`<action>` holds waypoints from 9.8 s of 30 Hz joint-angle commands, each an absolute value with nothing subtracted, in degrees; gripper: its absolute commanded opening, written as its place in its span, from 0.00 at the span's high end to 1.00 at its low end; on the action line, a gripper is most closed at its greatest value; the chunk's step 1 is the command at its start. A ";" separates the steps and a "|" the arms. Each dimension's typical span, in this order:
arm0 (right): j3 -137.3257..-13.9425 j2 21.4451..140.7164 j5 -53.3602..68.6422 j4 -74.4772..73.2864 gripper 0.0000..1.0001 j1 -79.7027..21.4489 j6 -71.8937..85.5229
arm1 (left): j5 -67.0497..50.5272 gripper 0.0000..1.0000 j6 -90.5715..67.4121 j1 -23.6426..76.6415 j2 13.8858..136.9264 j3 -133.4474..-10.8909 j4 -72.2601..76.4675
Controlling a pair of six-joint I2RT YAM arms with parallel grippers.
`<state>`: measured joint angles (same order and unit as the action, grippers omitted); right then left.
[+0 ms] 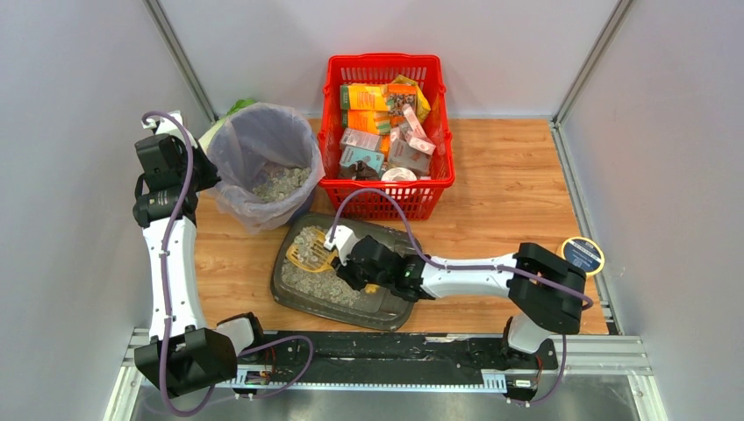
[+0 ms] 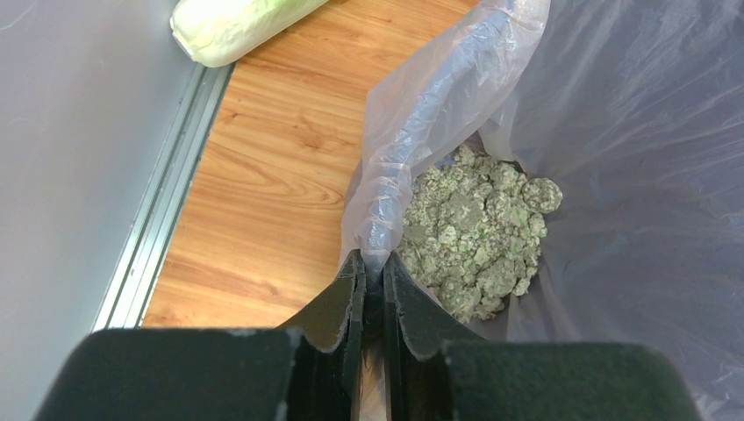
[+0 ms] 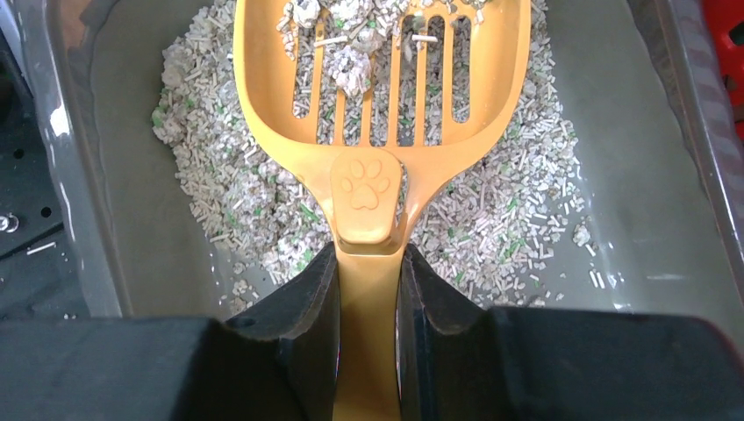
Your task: Clean the litter box
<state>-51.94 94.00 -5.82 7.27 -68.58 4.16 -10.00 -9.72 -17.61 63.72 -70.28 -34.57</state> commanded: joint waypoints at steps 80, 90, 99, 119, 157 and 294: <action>-56.58 85.69 -13.27 -12.37 1.00 -74.88 6.50 | -14.68 1.00 -9.14 -16.08 63.46 -69.35 -38.41; -55.12 83.88 -12.92 -4.10 1.00 -74.36 6.16 | -14.85 1.00 -9.14 -16.08 63.37 -69.35 -38.32; -45.97 74.79 -16.62 -6.44 1.00 -76.12 7.47 | -15.38 1.00 -9.32 -16.17 63.46 -69.43 -38.32; -56.69 80.43 -12.92 -19.24 1.00 -74.97 7.82 | -16.08 1.00 -9.58 -16.17 62.84 -69.08 -37.88; -103.09 91.92 13.44 -31.03 1.00 -63.11 7.46 | -17.05 1.00 -9.84 -16.08 63.19 -68.73 -37.27; -96.93 93.42 0.28 -70.65 1.00 -57.21 -11.78 | -15.02 1.00 -10.02 -16.08 63.54 -67.85 -36.04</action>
<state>-91.39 89.80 8.05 -60.66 -56.34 -7.66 -10.39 -9.91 -17.61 63.46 -69.06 -32.29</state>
